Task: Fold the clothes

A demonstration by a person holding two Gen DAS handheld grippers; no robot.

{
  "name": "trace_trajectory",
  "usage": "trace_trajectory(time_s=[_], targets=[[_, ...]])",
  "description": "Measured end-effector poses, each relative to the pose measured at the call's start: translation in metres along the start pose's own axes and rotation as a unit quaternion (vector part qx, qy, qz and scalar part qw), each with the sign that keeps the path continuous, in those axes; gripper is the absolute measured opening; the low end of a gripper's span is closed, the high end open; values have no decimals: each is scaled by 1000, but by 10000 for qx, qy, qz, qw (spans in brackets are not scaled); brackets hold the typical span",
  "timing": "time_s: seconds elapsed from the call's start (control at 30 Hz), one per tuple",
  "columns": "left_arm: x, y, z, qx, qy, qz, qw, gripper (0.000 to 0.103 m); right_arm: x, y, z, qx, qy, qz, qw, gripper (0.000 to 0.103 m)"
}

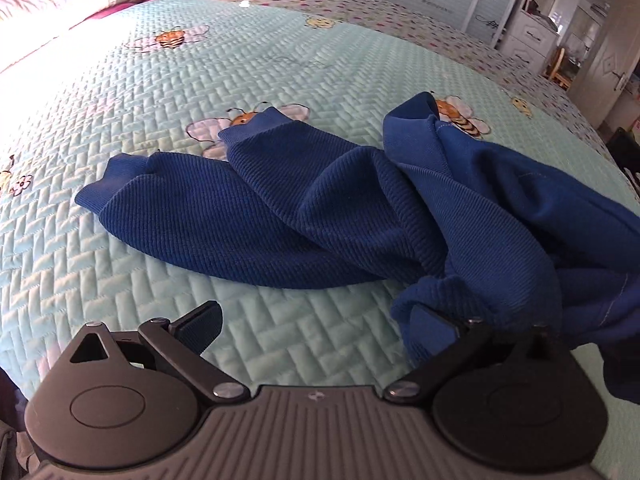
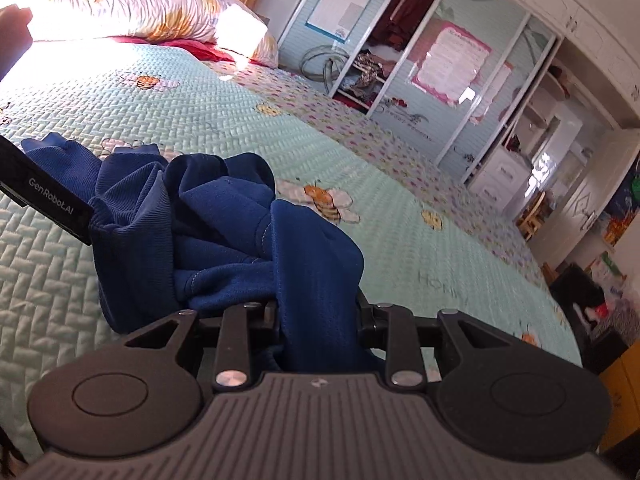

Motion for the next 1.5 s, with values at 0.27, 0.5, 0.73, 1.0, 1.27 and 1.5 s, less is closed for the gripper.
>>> trace_trajectory(time_s=[0.27, 0.5, 0.73, 1.0, 1.27, 1.5], targets=[[34, -10, -29, -323, 91, -194, 9992, 103, 16, -9, -54, -731, 1187, 784, 9871, 37], [54, -38, -42, -340, 334, -83, 9988, 103, 39, -27, -61, -535, 1776, 1097, 9765, 49], [81, -66, -42, -162, 983, 114, 9950, 103, 64, -50, -65, -320, 2298, 1355, 9632, 61], [102, -74, -38, -261, 1482, 446, 9876, 103, 65, -48, -50, -781, 2387, 1427, 9574, 74], [117, -78, -29, -211, 2099, 1379, 9677, 103, 53, -34, -31, -1821, 2287, 1023, 9508, 80], [116, -71, -17, -416, 2154, 1729, 9602, 103, 30, -15, -8, -2652, 1842, 959, 9416, 80]])
Point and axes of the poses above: each gripper's, at about its wrist camera, not at the fingertips, and y roughly the way its jaws point, x to its right, z to its top, the point moved 3 cm from there along y, roughly the way its jaws point, and after that the axes turned 8 degrees about x, right-handed, at the moved point
